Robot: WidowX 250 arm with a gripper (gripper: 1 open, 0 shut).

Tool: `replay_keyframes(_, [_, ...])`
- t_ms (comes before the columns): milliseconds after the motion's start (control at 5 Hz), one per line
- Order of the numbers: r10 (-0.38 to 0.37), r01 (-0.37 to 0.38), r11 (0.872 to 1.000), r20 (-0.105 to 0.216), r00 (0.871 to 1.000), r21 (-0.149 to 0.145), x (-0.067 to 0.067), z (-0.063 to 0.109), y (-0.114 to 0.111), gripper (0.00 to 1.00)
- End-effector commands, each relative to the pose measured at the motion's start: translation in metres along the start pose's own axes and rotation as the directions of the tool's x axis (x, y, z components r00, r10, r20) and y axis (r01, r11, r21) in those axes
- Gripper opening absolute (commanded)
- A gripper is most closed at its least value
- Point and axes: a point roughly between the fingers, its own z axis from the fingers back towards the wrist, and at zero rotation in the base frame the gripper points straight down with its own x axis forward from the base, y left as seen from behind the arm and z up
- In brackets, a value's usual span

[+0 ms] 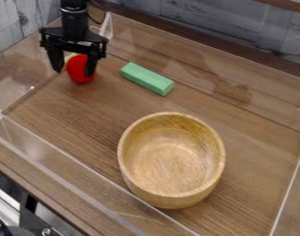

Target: Move the red fruit to the right side of the table

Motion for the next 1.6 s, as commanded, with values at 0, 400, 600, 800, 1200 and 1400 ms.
replay_keyframes(0, [-0.046,0.047,0.999,0.085,0.995,-0.001,0.009,0.030,0.002,0.00])
replay_keyframes(400, [-0.157,0.166,0.985,0.144,0.977,-0.046,-0.006,0.083,0.008,0.00])
replay_keyframes(600, [-0.146,0.160,0.984,0.164,0.976,-0.076,-0.014,0.113,-0.012,0.00])
replay_keyframes(800, [-0.144,0.160,0.983,0.160,0.977,-0.092,-0.028,0.128,-0.030,0.00])
replay_keyframes(1200, [-0.222,0.241,0.964,0.157,0.962,-0.116,-0.066,0.128,-0.049,0.00])
replay_keyframes(1400, [-0.238,0.256,0.960,0.149,0.960,-0.116,-0.072,0.127,-0.059,0.00])
